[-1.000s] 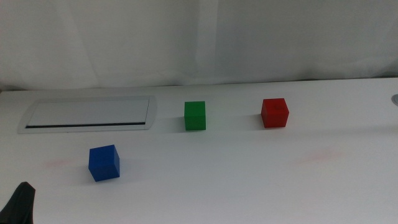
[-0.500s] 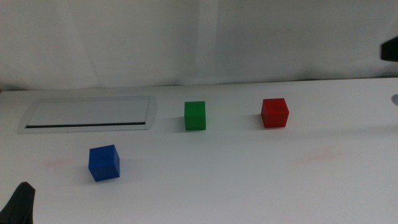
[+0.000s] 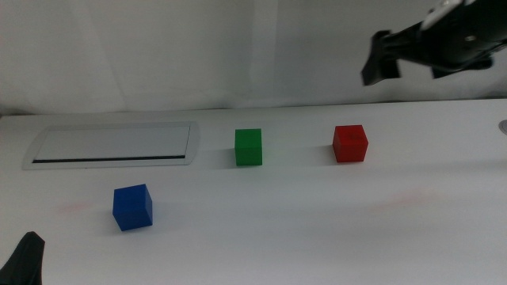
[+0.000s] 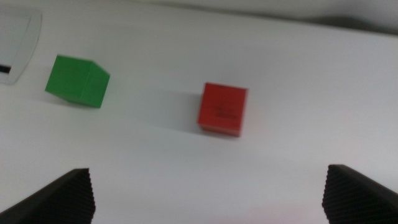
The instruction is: Stack red cubes first, then green, then blue cubes in a specific spot.
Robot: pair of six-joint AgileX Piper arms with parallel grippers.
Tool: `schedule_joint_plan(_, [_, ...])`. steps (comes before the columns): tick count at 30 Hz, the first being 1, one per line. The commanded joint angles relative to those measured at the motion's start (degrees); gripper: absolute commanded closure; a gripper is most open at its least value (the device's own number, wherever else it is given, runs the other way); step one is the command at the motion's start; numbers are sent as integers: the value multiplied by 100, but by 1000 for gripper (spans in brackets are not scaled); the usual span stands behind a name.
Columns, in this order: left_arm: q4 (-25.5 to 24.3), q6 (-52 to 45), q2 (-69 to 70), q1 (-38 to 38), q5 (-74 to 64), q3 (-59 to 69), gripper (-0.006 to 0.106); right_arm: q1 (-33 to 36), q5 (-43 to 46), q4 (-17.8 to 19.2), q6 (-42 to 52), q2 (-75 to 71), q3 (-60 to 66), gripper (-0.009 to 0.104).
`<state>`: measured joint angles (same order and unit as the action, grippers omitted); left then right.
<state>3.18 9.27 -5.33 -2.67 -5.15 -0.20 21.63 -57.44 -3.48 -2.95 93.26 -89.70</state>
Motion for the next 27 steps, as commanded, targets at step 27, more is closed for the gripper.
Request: schedule_joint_plan(27, [23,15,12,34,92,222,11,186,-349,521,-771,2759,-1529,-8])
